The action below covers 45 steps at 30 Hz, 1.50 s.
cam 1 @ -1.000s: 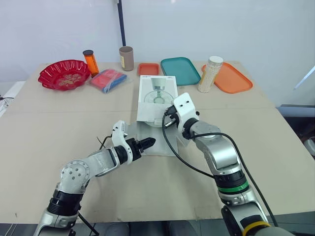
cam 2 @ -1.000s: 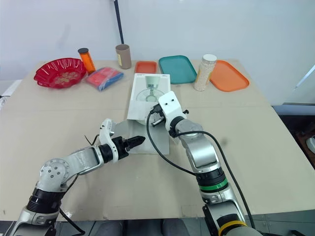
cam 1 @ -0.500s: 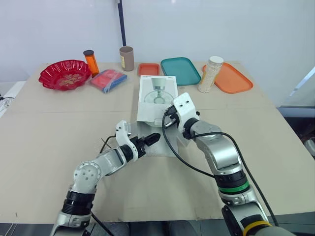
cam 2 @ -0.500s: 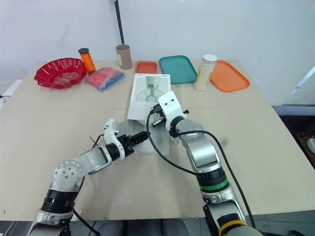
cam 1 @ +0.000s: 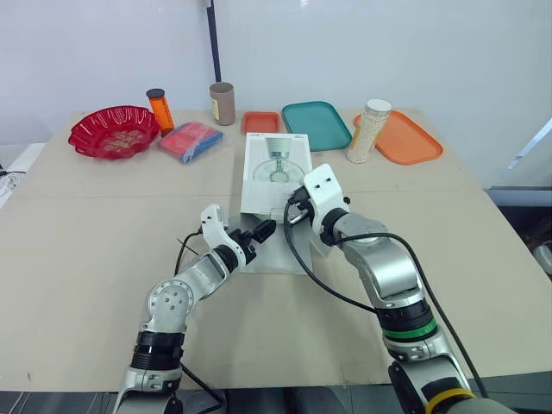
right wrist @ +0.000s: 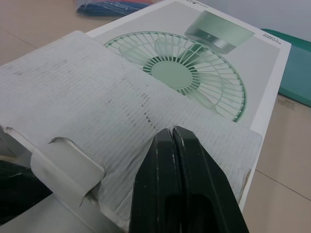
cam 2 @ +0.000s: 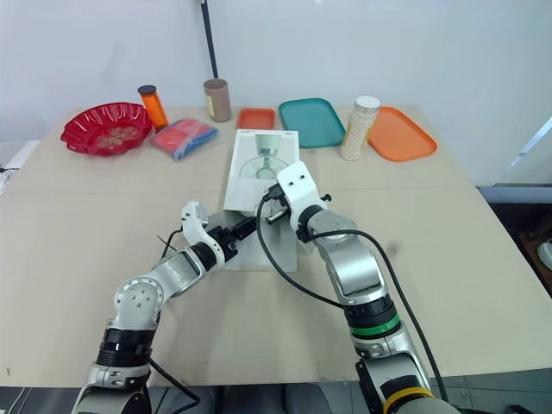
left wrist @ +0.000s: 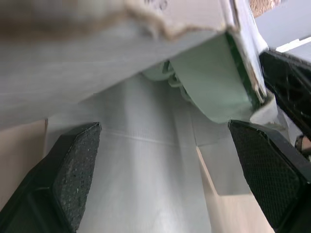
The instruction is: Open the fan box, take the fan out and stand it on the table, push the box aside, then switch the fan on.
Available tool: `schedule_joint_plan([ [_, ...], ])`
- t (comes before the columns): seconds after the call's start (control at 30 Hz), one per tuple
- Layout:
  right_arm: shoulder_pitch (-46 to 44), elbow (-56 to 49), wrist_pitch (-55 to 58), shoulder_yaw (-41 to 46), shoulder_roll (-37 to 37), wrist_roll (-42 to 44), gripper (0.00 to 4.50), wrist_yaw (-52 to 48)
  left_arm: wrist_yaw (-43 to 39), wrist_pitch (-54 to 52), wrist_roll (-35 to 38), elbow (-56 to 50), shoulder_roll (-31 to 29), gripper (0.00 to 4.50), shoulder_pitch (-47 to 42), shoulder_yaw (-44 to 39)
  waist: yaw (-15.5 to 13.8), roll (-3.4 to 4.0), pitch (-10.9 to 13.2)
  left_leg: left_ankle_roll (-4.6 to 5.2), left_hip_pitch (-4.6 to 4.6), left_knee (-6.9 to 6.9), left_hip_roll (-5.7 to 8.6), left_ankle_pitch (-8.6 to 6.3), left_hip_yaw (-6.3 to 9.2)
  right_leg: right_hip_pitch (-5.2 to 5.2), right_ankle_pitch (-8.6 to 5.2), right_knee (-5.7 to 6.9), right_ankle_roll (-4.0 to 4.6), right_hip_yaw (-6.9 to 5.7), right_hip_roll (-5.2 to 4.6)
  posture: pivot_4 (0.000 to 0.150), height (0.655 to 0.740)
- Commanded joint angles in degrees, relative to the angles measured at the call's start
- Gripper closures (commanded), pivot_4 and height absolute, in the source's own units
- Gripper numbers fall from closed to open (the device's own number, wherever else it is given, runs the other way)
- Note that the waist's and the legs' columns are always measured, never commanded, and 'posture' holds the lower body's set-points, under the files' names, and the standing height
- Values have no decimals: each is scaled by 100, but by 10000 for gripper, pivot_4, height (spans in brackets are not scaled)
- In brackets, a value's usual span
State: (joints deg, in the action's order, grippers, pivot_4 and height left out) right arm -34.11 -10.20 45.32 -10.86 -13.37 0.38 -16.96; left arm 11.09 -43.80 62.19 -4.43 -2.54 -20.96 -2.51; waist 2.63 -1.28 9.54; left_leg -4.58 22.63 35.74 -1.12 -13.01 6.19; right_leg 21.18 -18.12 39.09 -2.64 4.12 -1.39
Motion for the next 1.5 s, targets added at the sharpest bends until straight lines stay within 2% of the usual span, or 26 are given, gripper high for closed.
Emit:
schedule_joint_plan([
  [0.03, 96, 30, 108, -43, -19, -37, 45000, -9, -188, -76, -195, -284, -26, 123, 111, -39, 1, 0, 0, 0, 0, -2, 0, 0, 0, 0, 0, -1, 0, 0, 0, 1500, 7400],
  [0.2, 71, 78, 68, -40, -22, -46, 45000, -26, -237, -90, -266, -485, 21, 123, 196, -171, -1, 0, 0, -1, 0, -3, 0, 0, 0, 0, -1, -3, -2, 0, -1, 1500, 7400],
  [0.3, 66, 82, 62, -47, -21, -49, 45000, -33, -135, -153, -660, -640, -140, 123, 174, -54, 0, 0, 0, -1, 0, -3, 0, 0, 0, 0, -1, -3, -2, 0, -1, 1500, 7400],
  [0.5, 82, 101, 40, -47, -20, -53, 45000, -35, -318, -317, -931, -679, -127, 123, 111, 41, -1, 0, 0, -1, 1, -3, 1, 1, 0, 0, -1, -3, -2, 0, -1, 1500, 7400],
  [0.83, 89, 134, 18, -51, -30, -71, 45000, -24, -514, -362, -676, -351, 461, 123, 63, -349, -1, -1, 1, -2, 1, -4, 1, 1, 1, 0, -2, -4, -3, 0, -1, 1500, 7400],
  [1.0, 92, 103, 51, -46, -67, -68, 45000, -49, -536, -143, -970, -200, 738, 123, -49, -352, -1, -1, 1, -2, 1, -4, 2, 1, 1, -1, -2, -4, -3, 0, -2, 1500, 7400],
  [1.5, 152, 62, 69, -99, -83, -72, 45000, -58, -730, -227, -796, -382, 989, 123, -30, -511, -2, -2, 1, -4, 1, -6, 3, 2, 1, 0, -3, -5, -5, 0, -2, 1500, 7400],
])
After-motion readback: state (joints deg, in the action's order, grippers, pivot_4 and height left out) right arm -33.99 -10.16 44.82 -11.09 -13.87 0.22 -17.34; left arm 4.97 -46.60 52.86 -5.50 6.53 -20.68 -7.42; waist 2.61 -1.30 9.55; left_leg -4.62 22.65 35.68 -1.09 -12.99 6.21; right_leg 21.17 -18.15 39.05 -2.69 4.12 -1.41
